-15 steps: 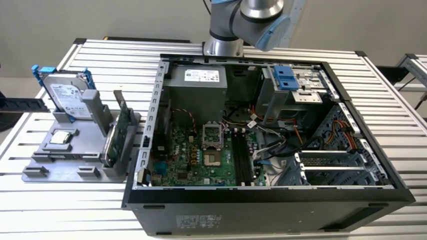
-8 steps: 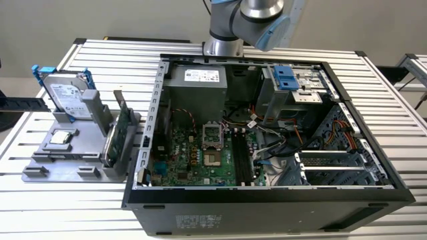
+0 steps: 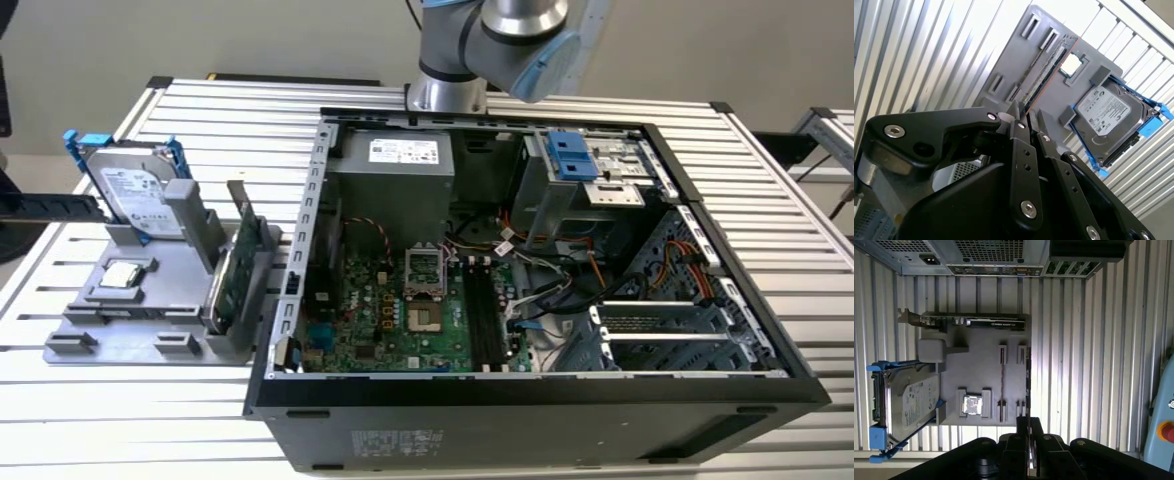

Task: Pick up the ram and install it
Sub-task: 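Pick up the ram and move it above insertion slot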

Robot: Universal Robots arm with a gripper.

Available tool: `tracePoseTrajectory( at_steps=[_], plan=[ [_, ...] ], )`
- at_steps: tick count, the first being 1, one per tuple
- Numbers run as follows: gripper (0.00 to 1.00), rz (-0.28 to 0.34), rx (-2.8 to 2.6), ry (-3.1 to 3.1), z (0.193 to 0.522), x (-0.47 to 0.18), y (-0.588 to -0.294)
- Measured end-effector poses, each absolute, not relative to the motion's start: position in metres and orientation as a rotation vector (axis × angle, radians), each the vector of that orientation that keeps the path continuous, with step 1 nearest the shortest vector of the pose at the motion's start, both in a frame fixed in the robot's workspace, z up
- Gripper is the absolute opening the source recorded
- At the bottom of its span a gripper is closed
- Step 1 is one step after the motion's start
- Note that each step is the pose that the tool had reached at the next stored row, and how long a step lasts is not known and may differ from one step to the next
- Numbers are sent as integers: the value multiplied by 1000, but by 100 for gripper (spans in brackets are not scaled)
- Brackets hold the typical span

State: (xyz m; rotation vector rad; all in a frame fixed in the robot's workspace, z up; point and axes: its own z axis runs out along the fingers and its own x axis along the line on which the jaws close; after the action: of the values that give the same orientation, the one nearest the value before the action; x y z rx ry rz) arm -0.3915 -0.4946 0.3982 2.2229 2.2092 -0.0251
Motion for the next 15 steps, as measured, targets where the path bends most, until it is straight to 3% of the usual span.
tracePoseTrajectory(
  at_steps=[15],
  plan=[
    [0, -26, 2223, 2209, 397, -360, -488]
  ],
)
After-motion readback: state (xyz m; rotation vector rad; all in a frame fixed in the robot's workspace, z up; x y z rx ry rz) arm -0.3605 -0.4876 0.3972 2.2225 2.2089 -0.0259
